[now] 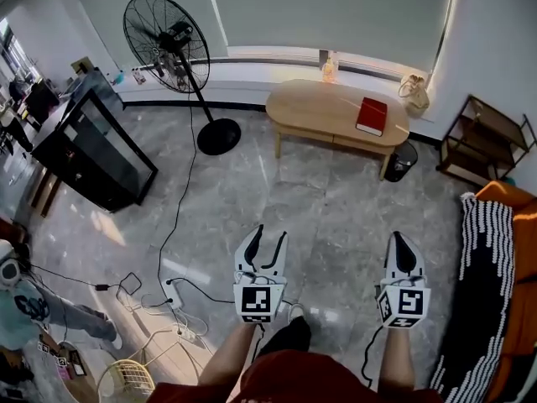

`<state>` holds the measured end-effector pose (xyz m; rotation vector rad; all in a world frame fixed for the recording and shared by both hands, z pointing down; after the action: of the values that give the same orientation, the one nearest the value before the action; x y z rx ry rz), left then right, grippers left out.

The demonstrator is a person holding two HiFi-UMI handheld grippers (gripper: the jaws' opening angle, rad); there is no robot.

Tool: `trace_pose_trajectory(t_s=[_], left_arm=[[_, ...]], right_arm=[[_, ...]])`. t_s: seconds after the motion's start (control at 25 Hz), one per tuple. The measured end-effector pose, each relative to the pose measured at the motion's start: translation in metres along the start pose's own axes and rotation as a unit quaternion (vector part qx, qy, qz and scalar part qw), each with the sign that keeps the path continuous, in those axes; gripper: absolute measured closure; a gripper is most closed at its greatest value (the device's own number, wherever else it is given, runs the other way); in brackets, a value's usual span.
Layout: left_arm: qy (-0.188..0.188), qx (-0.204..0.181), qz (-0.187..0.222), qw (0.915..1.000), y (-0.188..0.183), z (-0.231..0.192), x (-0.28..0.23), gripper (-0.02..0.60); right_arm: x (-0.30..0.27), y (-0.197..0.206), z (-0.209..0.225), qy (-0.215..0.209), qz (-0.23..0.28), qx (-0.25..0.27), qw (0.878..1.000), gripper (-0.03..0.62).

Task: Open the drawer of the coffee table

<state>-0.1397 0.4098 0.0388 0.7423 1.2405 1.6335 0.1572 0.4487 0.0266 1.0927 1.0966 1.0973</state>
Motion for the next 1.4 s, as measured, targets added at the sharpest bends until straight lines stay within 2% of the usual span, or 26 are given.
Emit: trace_pose_trajectory(t_s=[0.2,0.4,0.76,1.08,1.4], left_arm=[[0.007,0.007,-0.012,0.9999,0.022,-0.030,-0.049,0.387],[0.010,0.015,-0.016,0.9997,0.039,-0.055,-0.075,0.387],[-0.007,0.008,-0.003,0.9999,0.034,-0.096,-0.099,0.387],[-0.006,0.006,-0.001,1.0000,0.036,-0.100,-0.117,0.387],[-0.008,0.008,-0.007,0.9999,0.044,-0.089,-0.178,0.387]], right_arm=[[-0.064,0.007,-0.009,-0.001,-0.031,0.012,0.999,0.599],[-0.104,0.010,-0.022,-0.007,-0.046,0.020,0.999,0.599],[-0.147,-0.010,-0.033,-0.014,-0.021,0.025,0.999,0.599],[-0.163,-0.008,-0.027,-0.011,-0.019,0.022,1.000,0.599],[-0.216,-0.007,0.010,-0.013,-0.015,0.025,0.999,0.599]])
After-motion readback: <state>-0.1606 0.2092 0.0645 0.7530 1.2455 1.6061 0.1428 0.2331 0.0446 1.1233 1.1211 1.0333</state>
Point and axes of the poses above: the fingertips, and each gripper's own axes: x backward along the fingers, z to its right, y out of its underside, the point moved 7 cm from there along x, backward along the fingers, and after that the axes turned 12 degrees about -x, right-handed, at the moved point
